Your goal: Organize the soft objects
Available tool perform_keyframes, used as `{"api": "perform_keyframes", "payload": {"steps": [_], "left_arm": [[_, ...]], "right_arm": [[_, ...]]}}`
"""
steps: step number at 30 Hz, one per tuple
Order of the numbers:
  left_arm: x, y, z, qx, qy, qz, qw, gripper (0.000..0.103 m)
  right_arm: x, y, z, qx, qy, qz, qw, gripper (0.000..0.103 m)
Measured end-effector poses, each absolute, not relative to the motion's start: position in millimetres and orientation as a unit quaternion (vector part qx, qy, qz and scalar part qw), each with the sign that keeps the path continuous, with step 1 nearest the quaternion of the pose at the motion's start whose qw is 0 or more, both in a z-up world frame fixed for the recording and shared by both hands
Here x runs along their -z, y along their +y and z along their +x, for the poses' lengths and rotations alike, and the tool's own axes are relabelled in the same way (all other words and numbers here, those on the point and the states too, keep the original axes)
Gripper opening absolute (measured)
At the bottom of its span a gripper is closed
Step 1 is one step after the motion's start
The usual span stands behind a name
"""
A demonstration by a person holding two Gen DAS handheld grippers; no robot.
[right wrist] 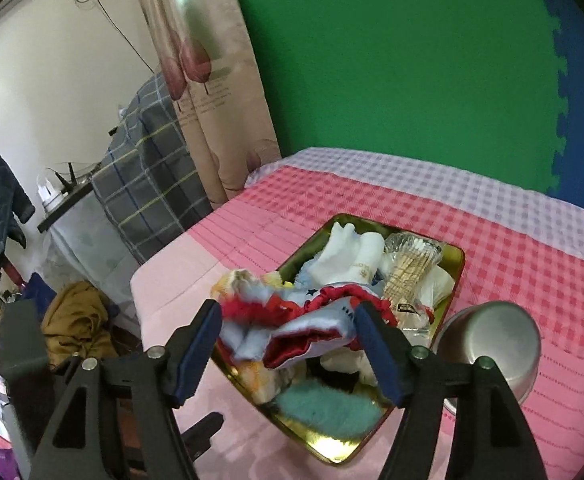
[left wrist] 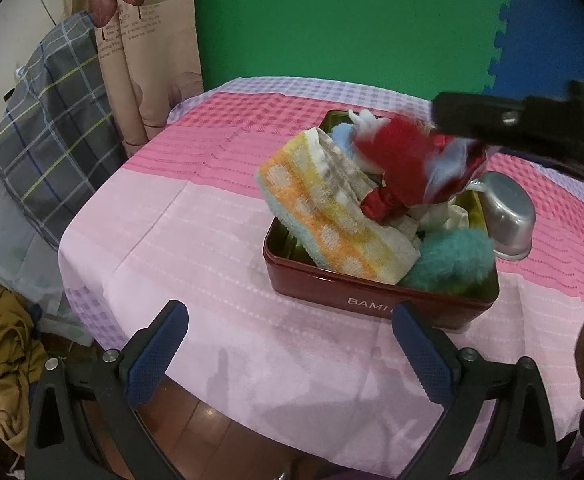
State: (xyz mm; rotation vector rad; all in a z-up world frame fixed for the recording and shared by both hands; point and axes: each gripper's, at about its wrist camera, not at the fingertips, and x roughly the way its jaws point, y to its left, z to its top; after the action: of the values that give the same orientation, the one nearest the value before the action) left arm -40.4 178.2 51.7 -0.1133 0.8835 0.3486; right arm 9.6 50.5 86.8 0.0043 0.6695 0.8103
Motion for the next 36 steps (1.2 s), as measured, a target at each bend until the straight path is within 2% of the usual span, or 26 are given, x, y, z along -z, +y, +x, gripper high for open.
{"api": "perform_keyframes", "payload": {"steps": [6,9,12,18,26,36], "left_arm": [[-55,178,-44,-0.17,0.415,-0.059,0.892,0.101],[-59,175,-47,-0.173,0.4,-0.054,0.899,0.101],[-65,173,-53,-0.169,0.372,-0.054,0.911,0.101],[-76,163,-63,-0.151,0.327,-0.042,0.932,0.101],[-90,152,-71,-0.165,0.294,-0.01,0.941,0.101],[-94,147,-73,-0.155,0.303,0.006,0.94,0.102]], "right_arm": [[-111,23,-21,-0.376,0.268,0.012,0.887,0.071],[-127,2,-50,-0.327,0.19,0.003,0.926,0.071],[-125,-22,-72,-0.274,0.098,0.013,0.957,0.09],[-103,-29,-73,-0.225,0.154,0.009,0.962,0.09],[-99,-29,-81,-0.192,0.159,-0.014,0.968,0.09],[-101,-33,-90,-0.186,0.15,0.0,0.971,0.09]]}}
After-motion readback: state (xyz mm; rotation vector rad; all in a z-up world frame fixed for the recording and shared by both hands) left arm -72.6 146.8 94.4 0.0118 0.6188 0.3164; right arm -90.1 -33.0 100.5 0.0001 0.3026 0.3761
